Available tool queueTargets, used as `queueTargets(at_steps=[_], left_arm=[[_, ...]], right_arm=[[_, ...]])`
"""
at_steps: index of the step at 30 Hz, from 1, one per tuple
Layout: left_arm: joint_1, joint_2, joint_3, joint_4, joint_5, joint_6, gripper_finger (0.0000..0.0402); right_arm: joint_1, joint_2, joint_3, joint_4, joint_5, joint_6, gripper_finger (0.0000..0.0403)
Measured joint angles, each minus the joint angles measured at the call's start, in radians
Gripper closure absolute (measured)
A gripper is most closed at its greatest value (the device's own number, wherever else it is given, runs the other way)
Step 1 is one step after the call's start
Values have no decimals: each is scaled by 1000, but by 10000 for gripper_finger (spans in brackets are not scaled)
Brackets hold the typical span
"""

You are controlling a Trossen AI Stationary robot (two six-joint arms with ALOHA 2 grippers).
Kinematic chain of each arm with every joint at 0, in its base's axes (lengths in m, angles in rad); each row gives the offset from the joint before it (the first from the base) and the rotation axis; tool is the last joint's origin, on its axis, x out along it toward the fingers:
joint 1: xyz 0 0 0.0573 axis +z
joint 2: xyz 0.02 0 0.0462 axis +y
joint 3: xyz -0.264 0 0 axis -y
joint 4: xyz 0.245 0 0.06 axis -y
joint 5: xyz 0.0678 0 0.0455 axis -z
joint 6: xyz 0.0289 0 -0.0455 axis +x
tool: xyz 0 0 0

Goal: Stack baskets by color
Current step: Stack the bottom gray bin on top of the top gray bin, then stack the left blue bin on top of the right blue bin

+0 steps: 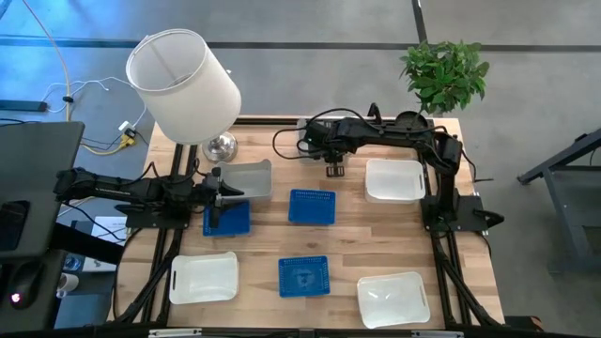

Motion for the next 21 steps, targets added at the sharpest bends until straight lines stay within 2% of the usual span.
queueTargets(at_steps=[6, 10, 18, 21], left_arm=[[0, 0, 0, 0, 0, 51, 273], [0, 0, 0, 0, 0, 64, 273], [0, 0, 2, 1, 6, 87, 273], [0, 3, 37, -48, 7, 87, 273]], right_arm=[[13, -15, 0, -3, 23, 27, 290], [36, -41, 0, -17, 61, 68, 288], [101, -132, 0, -22, 41, 224, 288], [128, -166, 0, -24, 45, 271, 288]])
